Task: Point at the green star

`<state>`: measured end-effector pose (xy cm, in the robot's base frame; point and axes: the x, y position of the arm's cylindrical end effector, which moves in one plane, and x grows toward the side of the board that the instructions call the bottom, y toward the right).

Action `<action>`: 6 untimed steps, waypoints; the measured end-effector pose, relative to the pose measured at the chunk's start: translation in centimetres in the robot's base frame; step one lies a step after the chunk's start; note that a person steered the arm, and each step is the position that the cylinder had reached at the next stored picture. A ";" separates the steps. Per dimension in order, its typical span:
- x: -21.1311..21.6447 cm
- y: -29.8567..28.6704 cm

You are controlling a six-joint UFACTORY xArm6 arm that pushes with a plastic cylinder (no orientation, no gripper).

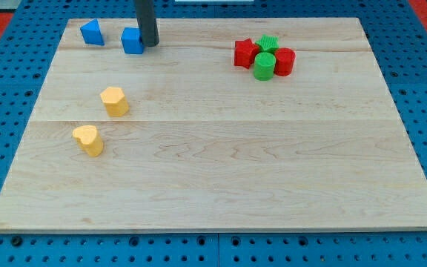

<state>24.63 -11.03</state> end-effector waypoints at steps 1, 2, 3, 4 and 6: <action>-2.7 9.8; -2.8 19.1; -2.6 24.7; -1.8 26.3; -2.0 24.9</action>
